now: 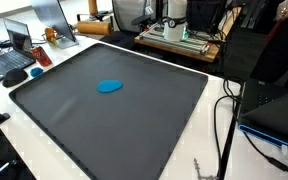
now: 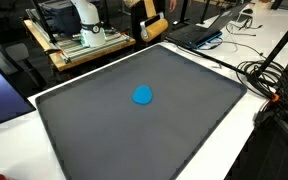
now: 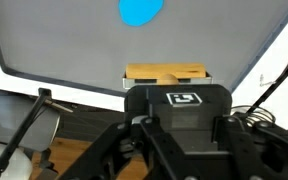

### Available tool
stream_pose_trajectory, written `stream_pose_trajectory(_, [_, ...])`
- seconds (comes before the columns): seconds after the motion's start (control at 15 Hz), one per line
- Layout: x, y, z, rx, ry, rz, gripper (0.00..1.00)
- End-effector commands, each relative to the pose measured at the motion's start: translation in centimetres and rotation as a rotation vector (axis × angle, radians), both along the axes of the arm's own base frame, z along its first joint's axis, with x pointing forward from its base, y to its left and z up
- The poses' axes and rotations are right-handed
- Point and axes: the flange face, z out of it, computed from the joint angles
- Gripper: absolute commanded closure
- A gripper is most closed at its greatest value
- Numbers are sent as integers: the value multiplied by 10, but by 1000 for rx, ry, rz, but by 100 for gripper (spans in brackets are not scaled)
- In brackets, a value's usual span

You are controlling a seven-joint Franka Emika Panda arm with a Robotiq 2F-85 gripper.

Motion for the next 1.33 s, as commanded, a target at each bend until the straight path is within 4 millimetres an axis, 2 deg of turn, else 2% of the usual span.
stream_pose_trajectory(0.0, [-7, 21, 16, -107, 15, 119, 78])
stream_pose_trajectory(0.27, [-1, 42, 17, -177, 61, 175, 78])
stream_pose_trajectory(0.67, [4, 61, 17, -251, 179, 238, 78])
stream_pose_trajectory(1.27, [22, 65, 10, -241, 154, 276, 78])
